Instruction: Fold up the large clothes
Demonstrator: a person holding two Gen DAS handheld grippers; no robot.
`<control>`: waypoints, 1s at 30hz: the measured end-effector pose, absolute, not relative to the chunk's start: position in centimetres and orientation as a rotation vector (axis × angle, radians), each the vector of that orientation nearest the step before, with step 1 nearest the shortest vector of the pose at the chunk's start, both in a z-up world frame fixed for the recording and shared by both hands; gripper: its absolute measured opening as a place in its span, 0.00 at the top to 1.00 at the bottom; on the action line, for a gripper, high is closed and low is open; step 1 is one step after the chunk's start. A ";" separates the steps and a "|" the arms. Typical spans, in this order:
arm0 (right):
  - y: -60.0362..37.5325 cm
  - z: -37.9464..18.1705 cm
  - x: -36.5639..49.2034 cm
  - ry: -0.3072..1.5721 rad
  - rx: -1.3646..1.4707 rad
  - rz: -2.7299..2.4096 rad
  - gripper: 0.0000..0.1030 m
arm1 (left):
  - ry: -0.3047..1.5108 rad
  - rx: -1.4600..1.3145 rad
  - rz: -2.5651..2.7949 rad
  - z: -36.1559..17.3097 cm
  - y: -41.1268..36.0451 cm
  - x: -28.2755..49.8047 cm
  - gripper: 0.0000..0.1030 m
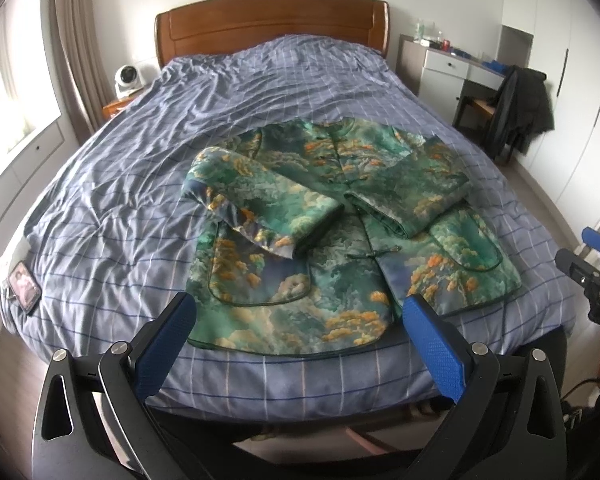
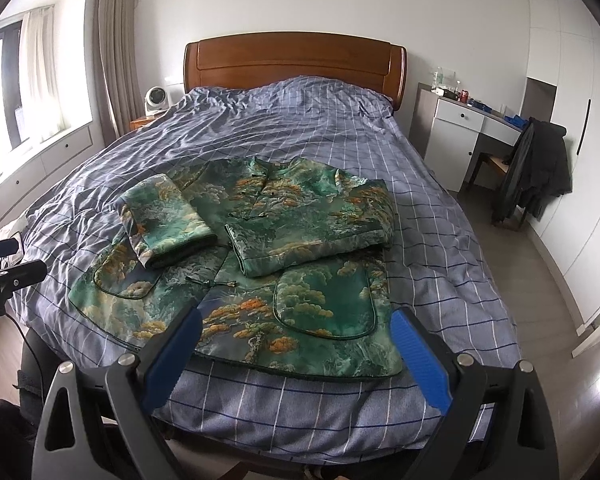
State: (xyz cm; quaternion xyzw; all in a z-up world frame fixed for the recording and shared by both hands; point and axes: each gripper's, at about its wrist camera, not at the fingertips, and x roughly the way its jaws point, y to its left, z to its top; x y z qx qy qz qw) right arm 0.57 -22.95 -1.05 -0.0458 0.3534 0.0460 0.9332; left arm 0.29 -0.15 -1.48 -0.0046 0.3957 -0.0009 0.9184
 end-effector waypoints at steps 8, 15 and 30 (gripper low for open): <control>-23.0 -1.1 0.6 0.726 -0.089 0.094 0.06 | 0.820 -0.011 -0.004 -1.6 0.1 0.6 0.00; -23.0 -1.1 0.6 0.725 -0.090 0.094 0.06 | 0.821 -0.011 -0.005 -1.6 0.0 0.6 0.00; -23.1 -1.1 0.6 0.728 -0.086 0.094 0.06 | 0.822 -0.011 -0.004 -1.5 0.0 0.6 0.00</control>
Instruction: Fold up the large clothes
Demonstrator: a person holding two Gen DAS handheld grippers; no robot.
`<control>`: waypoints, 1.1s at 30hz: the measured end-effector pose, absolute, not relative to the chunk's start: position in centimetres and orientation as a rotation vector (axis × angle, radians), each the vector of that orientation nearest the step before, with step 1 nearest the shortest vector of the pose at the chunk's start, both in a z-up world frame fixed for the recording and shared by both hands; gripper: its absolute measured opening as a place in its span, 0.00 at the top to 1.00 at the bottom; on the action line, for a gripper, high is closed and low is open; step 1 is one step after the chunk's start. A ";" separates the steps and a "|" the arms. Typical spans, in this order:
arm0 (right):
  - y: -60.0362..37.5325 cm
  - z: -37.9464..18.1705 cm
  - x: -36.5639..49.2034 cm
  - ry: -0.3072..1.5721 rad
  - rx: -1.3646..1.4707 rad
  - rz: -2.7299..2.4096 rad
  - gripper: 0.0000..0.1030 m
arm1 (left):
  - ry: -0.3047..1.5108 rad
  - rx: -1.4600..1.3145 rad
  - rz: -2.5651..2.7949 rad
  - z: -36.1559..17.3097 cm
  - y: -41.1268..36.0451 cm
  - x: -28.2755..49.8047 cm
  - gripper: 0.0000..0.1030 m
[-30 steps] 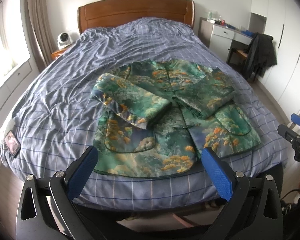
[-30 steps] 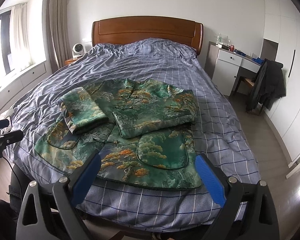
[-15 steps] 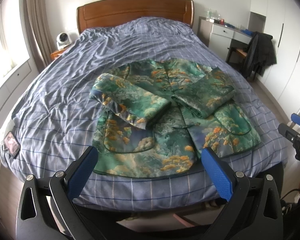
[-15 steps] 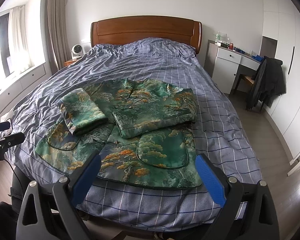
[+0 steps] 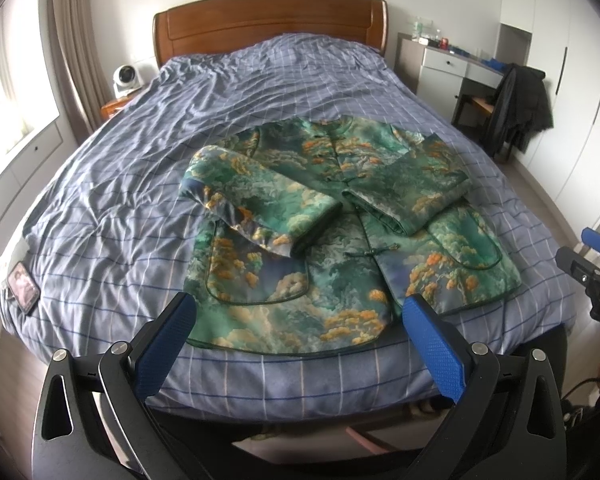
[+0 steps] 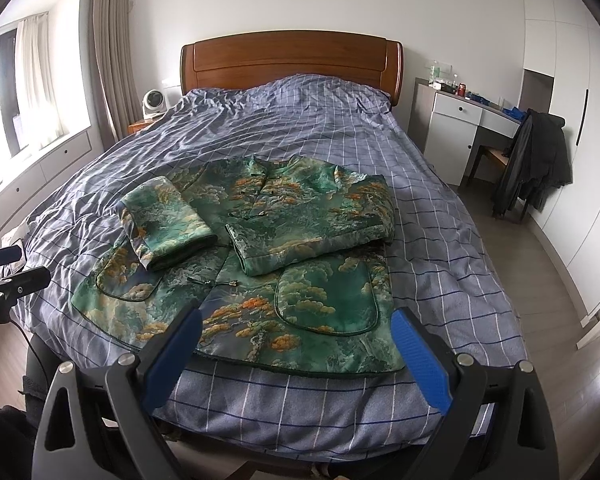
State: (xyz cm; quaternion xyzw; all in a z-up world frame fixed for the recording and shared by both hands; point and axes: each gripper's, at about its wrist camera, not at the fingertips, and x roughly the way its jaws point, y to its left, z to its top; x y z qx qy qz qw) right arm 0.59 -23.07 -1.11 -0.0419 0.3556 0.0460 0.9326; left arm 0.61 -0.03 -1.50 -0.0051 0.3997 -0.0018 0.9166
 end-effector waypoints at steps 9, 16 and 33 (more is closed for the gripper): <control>-22.8 -1.1 0.5 0.730 -0.084 0.095 0.06 | 0.822 -0.010 -0.004 -1.6 -0.1 0.6 0.00; -22.9 -1.2 0.5 0.730 -0.083 0.096 0.06 | 0.823 -0.010 -0.003 -1.5 -0.1 0.6 0.00; -22.4 -1.5 0.1 0.735 -0.081 0.096 0.06 | 0.824 -0.010 -0.003 -1.5 -0.1 0.6 0.00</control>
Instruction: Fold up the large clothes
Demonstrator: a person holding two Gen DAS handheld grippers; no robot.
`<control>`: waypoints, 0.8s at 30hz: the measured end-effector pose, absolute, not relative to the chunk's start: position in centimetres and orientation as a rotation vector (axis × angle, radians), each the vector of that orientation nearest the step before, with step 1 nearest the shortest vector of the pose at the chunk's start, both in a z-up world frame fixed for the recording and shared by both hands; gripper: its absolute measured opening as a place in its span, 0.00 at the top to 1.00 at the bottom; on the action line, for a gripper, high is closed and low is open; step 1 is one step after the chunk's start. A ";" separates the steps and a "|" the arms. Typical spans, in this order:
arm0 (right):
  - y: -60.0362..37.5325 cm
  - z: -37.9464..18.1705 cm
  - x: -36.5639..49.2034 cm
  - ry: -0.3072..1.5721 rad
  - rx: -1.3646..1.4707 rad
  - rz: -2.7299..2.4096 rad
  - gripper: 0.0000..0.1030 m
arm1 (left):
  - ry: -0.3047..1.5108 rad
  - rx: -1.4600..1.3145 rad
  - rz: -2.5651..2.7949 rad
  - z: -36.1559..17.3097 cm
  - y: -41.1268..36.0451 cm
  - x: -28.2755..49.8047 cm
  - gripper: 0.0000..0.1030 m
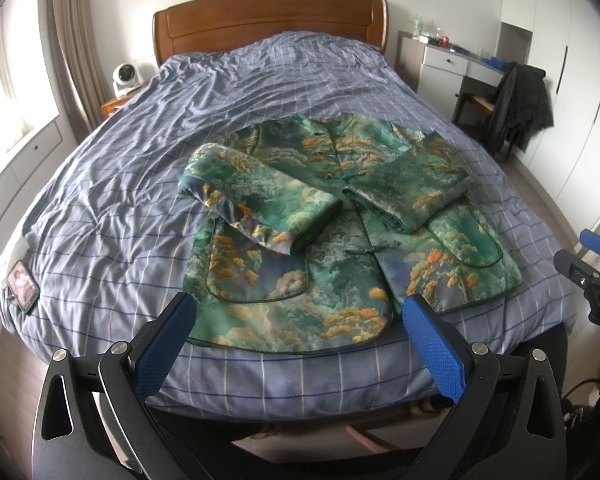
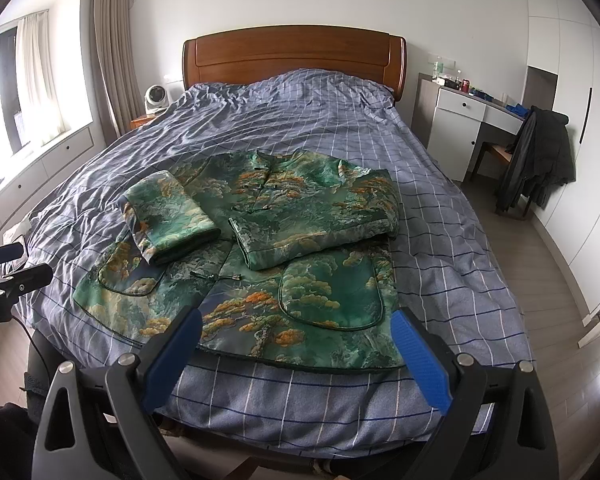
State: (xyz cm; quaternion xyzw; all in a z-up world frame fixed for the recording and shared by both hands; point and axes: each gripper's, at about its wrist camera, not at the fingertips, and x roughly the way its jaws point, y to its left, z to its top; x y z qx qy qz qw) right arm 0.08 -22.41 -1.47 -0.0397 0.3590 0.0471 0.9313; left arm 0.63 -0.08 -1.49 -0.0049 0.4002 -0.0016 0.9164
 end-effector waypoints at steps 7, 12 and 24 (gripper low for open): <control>-22.3 -1.5 0.0 0.736 -0.079 0.097 0.06 | 0.824 -0.009 -0.003 -1.5 -0.1 0.6 0.00; -22.2 -1.6 -0.1 0.738 -0.079 0.098 0.06 | 0.824 -0.009 -0.003 -1.5 -0.1 0.7 0.00; -22.1 -1.6 -0.2 0.738 -0.076 0.098 0.06 | 0.820 -0.011 -0.003 -1.5 -0.2 0.7 0.00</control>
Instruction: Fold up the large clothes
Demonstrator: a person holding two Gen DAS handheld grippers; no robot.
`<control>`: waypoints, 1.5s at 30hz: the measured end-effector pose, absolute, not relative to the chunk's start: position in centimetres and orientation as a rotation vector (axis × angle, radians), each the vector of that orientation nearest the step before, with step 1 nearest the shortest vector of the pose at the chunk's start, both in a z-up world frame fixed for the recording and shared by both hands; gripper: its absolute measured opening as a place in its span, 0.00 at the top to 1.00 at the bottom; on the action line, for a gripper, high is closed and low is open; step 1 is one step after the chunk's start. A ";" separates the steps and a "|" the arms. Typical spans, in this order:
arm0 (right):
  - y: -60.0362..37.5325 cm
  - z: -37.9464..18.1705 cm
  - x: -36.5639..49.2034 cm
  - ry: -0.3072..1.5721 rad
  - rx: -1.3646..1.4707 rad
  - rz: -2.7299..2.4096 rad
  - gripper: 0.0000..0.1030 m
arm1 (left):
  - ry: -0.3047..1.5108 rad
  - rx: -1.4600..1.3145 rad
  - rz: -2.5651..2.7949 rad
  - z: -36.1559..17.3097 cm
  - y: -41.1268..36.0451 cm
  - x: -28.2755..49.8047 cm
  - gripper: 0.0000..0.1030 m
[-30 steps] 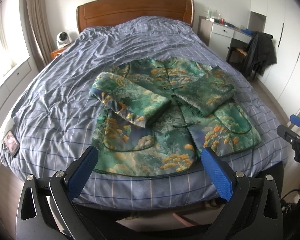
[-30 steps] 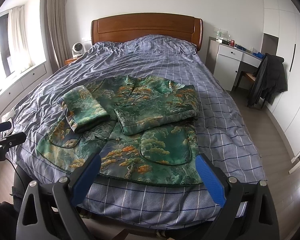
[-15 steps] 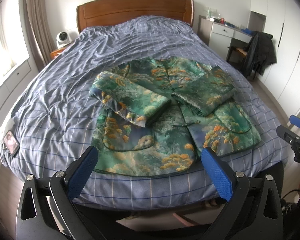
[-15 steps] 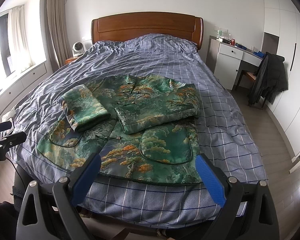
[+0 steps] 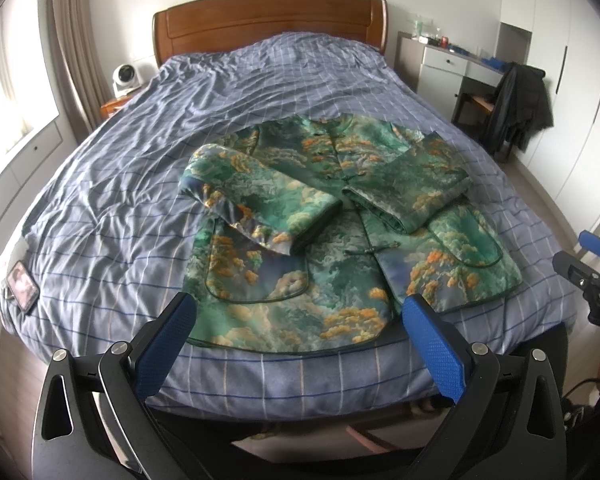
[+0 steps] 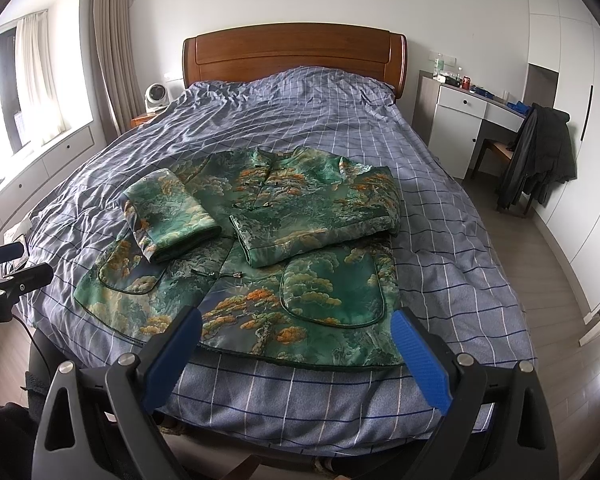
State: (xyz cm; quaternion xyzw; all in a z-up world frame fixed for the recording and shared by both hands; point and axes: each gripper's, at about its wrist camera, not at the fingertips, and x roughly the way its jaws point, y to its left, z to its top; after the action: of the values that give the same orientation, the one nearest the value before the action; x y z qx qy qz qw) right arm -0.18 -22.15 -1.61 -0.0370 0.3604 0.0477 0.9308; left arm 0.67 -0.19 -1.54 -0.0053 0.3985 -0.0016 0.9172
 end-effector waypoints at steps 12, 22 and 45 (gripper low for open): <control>-20.8 -2.5 -0.2 0.762 -0.117 0.115 0.06 | 0.818 0.020 -0.038 -1.7 -0.5 0.7 0.00; -21.3 -2.3 0.1 0.775 -0.103 0.140 0.06 | 0.820 -0.003 -0.022 -1.5 0.3 1.1 0.00; -23.8 -0.4 3.3 0.756 -0.041 0.210 0.06 | 0.774 -0.021 0.076 -1.3 2.4 1.3 0.00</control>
State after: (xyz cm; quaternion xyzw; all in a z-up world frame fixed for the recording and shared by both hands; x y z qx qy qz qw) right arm 3.31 -23.75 -0.44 -0.0201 0.3682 0.1025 0.9239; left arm 1.33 2.44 -1.29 -0.0105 0.3771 0.0370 0.9254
